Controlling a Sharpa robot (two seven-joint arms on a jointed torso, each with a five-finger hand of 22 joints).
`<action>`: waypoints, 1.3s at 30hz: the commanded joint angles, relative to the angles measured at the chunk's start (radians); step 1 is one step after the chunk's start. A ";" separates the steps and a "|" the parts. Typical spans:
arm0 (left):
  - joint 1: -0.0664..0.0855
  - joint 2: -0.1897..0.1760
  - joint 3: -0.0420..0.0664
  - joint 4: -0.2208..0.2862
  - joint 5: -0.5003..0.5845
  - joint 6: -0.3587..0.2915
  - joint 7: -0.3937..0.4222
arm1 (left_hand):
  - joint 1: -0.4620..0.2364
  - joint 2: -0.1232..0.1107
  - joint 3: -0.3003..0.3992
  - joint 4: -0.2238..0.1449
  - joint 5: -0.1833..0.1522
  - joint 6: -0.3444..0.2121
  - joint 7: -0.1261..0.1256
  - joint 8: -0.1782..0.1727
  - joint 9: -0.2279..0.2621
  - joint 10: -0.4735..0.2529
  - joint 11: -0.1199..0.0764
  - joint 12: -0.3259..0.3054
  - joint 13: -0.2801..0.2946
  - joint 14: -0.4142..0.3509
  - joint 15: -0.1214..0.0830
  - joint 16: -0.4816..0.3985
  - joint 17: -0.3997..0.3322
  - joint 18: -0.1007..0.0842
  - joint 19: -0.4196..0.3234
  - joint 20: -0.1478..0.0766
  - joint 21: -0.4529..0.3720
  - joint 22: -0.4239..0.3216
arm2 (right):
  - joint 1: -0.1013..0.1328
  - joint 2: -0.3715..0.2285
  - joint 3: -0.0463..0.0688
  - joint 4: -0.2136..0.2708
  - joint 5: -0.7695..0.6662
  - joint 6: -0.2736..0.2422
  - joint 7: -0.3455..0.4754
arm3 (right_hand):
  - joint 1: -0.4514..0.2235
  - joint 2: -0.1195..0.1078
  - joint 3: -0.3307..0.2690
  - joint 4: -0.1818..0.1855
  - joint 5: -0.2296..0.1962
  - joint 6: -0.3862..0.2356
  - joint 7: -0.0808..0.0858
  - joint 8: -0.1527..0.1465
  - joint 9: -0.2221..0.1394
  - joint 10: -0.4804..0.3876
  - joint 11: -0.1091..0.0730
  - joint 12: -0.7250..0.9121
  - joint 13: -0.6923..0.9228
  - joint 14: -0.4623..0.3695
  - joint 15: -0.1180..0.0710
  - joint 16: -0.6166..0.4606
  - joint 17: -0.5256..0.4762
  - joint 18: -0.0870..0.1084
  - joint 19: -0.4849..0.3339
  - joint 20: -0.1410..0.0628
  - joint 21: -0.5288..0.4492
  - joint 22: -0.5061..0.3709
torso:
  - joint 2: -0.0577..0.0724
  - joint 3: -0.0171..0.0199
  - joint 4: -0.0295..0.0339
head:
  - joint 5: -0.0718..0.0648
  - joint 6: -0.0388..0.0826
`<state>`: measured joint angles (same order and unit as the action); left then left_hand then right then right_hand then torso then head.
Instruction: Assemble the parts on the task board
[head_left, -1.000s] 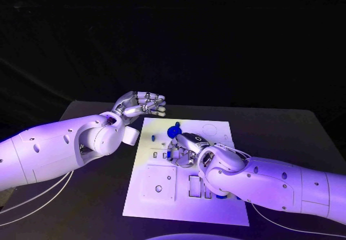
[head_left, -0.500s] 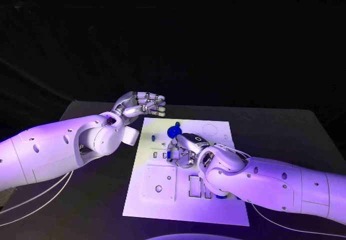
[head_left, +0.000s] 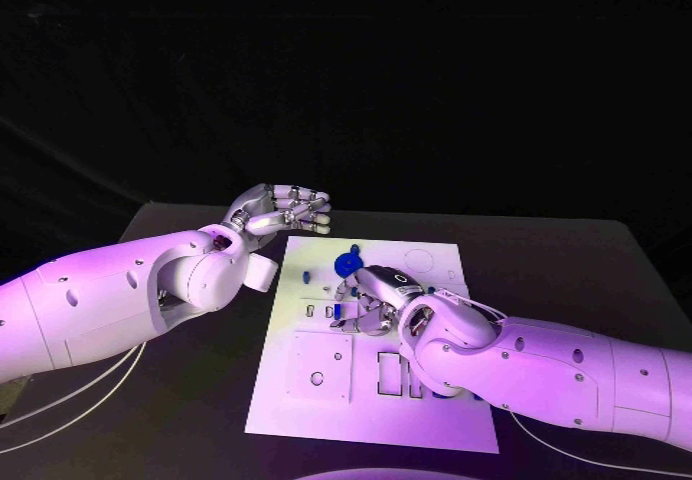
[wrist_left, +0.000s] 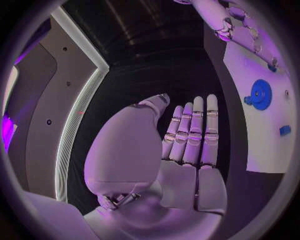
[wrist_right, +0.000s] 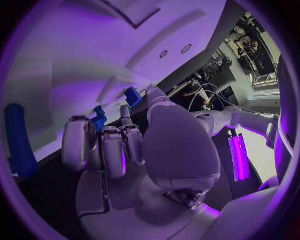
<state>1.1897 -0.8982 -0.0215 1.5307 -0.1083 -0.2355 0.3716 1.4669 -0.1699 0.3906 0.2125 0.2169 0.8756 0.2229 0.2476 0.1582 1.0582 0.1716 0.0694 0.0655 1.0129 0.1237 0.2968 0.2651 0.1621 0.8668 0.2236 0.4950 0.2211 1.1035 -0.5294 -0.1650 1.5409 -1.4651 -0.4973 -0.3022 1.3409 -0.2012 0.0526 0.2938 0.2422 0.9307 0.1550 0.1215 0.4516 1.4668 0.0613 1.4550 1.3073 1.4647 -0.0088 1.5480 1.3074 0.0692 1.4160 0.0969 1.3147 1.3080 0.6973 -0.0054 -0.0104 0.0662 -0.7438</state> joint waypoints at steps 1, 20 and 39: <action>0.001 0.001 0.001 -0.004 -0.021 0.014 -0.012 | -0.007 0.000 0.005 -0.002 -0.006 -0.010 0.012 -0.004 -0.001 -0.002 0.005 -0.004 0.001 -0.002 0.001 -0.005 0.001 0.018 -0.004 -0.001 0.004 0.001 | 0.006 -0.035 0.003 0.044 -0.004 -0.082 0.042 | 0.001 0.010 -0.010 -0.002 0.005 -0.007 -0.001 -0.004 0.002 0.013 0.010 -0.001 0.147 0.085 0.008 -0.001 0.160 -0.002 0.001 0.008 -0.003 0.040 | -0.004 0.0010 -0.0016 | 0.001 0.001; 0.033 0.032 0.001 -0.064 -0.586 0.306 -0.578 | -0.201 0.060 -0.112 0.078 0.002 -0.074 -0.088 0.363 0.175 0.014 -0.117 0.802 0.500 0.475 -0.135 1.141 1.030 -0.037 0.330 -0.131 0.774 0.691 | 0.204 -0.393 0.008 0.236 0.413 0.010 0.248 | 0.016 0.036 -0.031 -0.001 0.003 0.007 -0.004 0.003 0.006 0.009 0.008 -0.006 0.142 0.080 0.007 -0.007 0.137 0.008 -0.024 0.007 -0.045 0.009 | -0.045 0.0089 -0.0069 | 0.014 -0.023; 0.073 0.180 -0.009 -0.128 -0.945 0.514 -0.857 | -0.378 0.090 -0.181 0.083 -0.015 -0.077 -0.139 0.562 0.310 0.132 -0.160 1.117 0.804 0.502 -0.173 1.173 1.076 -0.057 0.391 -0.164 0.856 0.821 | 0.227 -0.440 0.008 0.194 0.449 0.029 0.203 | 0.013 0.036 -0.040 -0.002 0.003 0.011 -0.006 0.006 0.008 -0.005 0.006 -0.023 0.125 0.076 0.005 -0.012 0.119 0.012 -0.033 0.006 -0.062 -0.004 | -0.046 0.0135 -0.0048 | 0.022 -0.030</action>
<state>1.2597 -0.7243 -0.0308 1.4054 -0.9731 0.2151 -0.4267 1.0956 -0.0804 0.2140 0.2952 0.2052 0.8066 0.0849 0.8063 0.4679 1.1942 0.0143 1.1843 0.8704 1.4687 -0.0430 1.4664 1.3081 0.1157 1.2529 0.0626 1.3467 1.0412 1.3300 -0.9713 -0.1569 1.7364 -1.0274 -0.4898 -0.0897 1.3593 -0.1669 0.0180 0.2900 0.2421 0.9362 0.1497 0.1216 0.4578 1.4631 0.0647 1.4376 1.3078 1.4647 -0.0090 1.5382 1.3080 0.0693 1.3873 0.1038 1.2566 1.3052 0.6501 0.0091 -0.0158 0.0874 -0.7720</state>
